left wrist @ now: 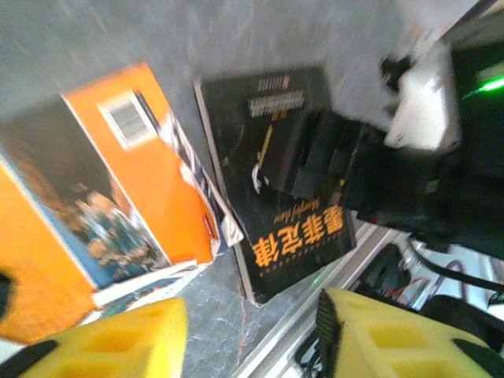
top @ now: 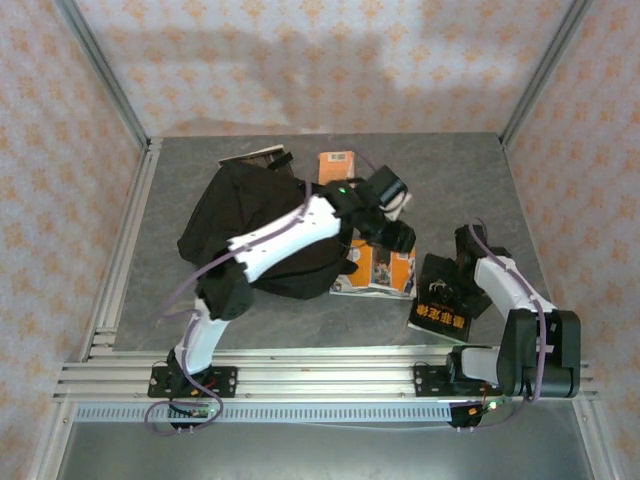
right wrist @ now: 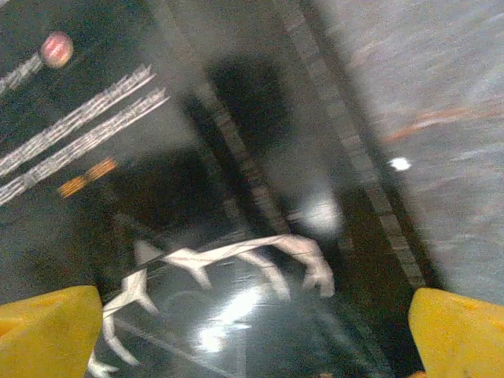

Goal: Pack the student bag

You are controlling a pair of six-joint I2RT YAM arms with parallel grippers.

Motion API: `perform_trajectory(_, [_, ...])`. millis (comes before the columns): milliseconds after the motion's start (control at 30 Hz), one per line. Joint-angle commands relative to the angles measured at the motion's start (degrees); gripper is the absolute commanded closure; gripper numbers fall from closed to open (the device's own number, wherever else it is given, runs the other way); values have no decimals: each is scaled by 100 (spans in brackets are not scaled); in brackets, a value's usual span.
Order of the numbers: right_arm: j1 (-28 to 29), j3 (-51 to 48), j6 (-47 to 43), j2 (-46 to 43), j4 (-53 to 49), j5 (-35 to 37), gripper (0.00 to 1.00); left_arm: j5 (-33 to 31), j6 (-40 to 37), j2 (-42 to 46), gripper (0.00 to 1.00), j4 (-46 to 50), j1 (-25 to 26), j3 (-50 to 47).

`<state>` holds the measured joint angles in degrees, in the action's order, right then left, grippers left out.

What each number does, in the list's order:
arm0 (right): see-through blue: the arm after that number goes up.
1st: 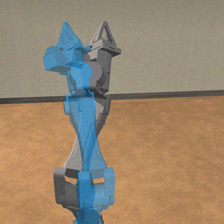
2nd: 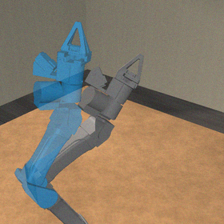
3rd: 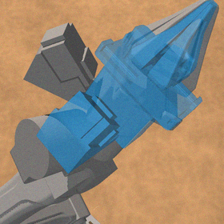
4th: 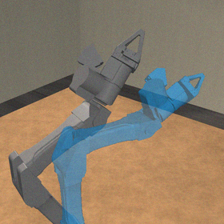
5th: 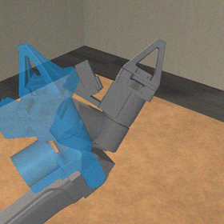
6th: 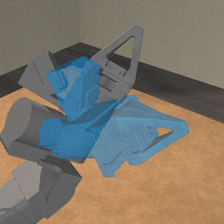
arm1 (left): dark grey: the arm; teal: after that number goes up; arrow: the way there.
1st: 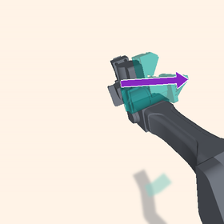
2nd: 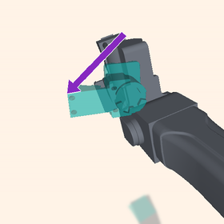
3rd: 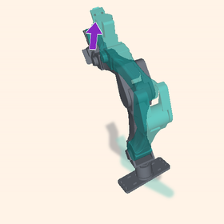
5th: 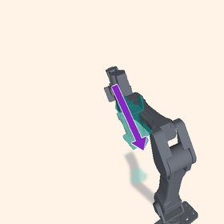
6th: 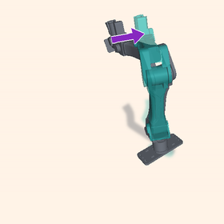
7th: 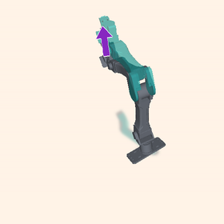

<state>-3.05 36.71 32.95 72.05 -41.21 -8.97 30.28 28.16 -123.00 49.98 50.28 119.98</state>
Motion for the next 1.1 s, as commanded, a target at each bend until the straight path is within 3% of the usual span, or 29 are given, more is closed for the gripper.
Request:
perform_trajectory(0, [-47, -187, -200, 213, 954, -1482, 0, 733, 202, -434, 59, -125, -26, -154])
perform_trajectory(200, [-47, -608, -16, 462, 1858, -3262, 3, 668, 18, -858, 65, 175, -36, -176])
perform_trajectory(500, [133, -749, -228, -163, 1480, -3642, 7, 585, 172, -1101, 74, -93, -273, -919])
perform_trajectory(633, [262, -485, -223, -388, 1146, -3300, 10, 465, 110, -1130, 78, -114, -309, -1157])
perform_trajectory(900, [329, 229, -458, -352, -109, -639, 6, 317, 102, -1138, 82, -218, -428, -1537])
perform_trajectory(967, [331, 342, -474, -19, -61, -461, 5, 316, 119, -1147, 82, -255, -445, -1622])
perform_trajectory(1067, [331, 373, -514, 492, 321, -905, 5, 320, 143, -1142, 82, -311, -441, -1719])
